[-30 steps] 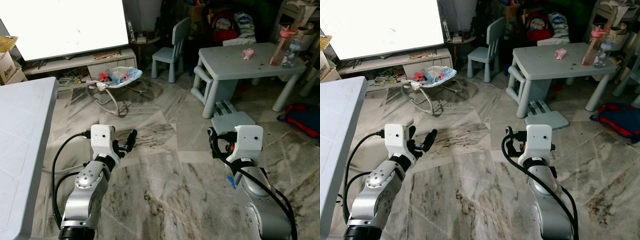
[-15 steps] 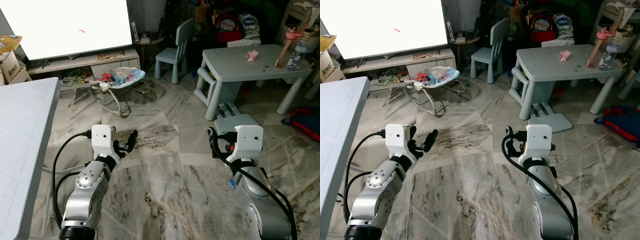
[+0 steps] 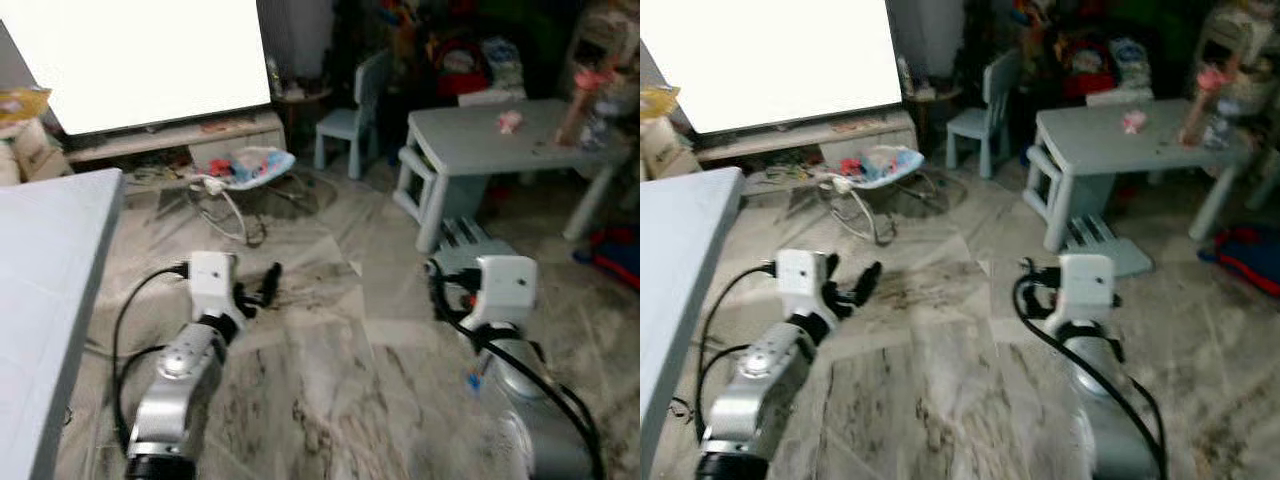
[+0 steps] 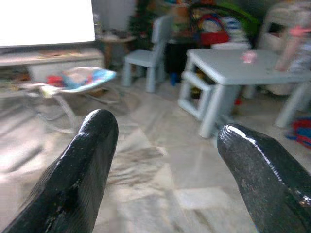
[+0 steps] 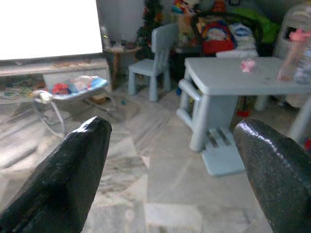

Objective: Hang keys on a hook

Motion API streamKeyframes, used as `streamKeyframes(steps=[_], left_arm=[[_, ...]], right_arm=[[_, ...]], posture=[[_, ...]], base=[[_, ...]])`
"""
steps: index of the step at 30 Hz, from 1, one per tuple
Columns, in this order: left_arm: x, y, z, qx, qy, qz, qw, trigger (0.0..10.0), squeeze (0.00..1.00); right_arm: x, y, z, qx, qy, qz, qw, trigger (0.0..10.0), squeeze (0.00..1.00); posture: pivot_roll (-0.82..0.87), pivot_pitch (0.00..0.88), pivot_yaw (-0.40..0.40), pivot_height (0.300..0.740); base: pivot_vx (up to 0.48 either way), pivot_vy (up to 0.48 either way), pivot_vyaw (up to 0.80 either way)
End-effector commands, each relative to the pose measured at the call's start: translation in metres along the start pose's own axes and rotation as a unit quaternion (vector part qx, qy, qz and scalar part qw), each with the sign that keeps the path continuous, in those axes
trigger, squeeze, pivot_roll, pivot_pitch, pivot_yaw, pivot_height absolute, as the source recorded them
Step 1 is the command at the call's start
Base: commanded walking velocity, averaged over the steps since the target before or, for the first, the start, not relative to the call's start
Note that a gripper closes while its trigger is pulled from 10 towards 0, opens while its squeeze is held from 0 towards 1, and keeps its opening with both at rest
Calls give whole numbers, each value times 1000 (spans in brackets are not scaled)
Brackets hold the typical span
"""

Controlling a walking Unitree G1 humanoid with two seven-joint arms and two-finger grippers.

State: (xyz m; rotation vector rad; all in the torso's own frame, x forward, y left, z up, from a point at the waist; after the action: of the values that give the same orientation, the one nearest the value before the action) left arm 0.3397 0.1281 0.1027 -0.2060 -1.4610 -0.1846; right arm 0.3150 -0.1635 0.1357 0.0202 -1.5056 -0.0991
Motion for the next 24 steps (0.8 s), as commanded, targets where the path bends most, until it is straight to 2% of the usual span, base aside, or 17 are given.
streamKeyframes(steps=[1,13,24], left_arm=[[0,7,0,9,2,-5,1000,10000,0],[0,8,-1,10,4,-6,1000,10000,0],[-1,8,-2,6,7,-7,1000,10000,0]], right_arm=[[2,7,-1,12,-3,-4,1000,10000,0],[1,7,-2,10,-3,-5,1000,10000,0],[0,7,-1,8,-3,-6,1000,10000,0]], posture=[[-59,0,58,740],[-57,0,61,740],[-56,0,64,740]], base=[[379,0,0],[376,0,0],[228,408,0]])
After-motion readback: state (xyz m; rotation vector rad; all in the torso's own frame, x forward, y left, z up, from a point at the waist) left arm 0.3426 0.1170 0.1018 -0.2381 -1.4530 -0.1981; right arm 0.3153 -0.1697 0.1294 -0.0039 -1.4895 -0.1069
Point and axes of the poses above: a point about 5 cm out from each wrist's last joint towards the gripper, its own z axis pointing back from the gripper into the wrist, its own x axis along the axis of the wrist's last joint, y = z × x, the point moved 5 cm from there along -z, pointing out of the wrist towards the gripper, and after that the axes turned 6 degrees about -z, right-handed, at the moved point
